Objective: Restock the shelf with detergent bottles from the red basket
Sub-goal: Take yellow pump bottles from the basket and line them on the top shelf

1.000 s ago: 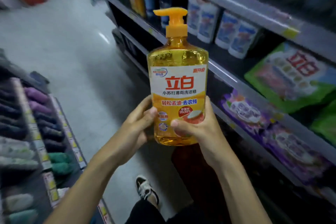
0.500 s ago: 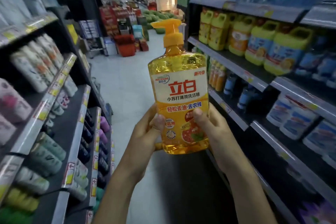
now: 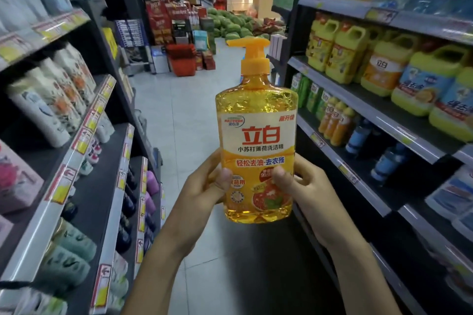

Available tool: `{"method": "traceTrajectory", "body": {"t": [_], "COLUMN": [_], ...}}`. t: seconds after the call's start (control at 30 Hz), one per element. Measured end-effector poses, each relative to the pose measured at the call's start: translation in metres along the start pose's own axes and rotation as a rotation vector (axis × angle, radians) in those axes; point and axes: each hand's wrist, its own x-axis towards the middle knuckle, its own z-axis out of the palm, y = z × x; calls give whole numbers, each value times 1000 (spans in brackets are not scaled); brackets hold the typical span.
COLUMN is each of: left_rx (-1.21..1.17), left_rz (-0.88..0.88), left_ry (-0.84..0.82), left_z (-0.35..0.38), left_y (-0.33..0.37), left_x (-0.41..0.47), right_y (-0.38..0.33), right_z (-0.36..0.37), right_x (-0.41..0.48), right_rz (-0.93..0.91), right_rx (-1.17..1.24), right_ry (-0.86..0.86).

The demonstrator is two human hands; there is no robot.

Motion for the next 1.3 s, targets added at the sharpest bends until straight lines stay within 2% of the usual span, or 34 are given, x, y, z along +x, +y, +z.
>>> {"method": "traceTrajectory", "body": {"t": [0.3, 0.47, 0.77, 1.1, 1.3], "left_rx": [135, 172, 127, 124, 63], "left_rz": [-8, -14, -24, -6, 48], "left_ry": [38, 91, 60, -44, -214], "left_z": [-53, -81, -113, -178, -195], "left_y": [-13, -13, -41, -67, -58], "left_x": [120, 209, 339, 515, 642], "right_y": [38, 50, 71, 88, 66], "right_z": [-5, -19, -51, -65, -85], "right_x": [143, 246, 371, 528, 615], "right_rz": [-29, -37, -30, -10, 10], "right_rx": [111, 73, 59, -65, -178], "right_ry": [-11, -42, -43, 100, 319]}}
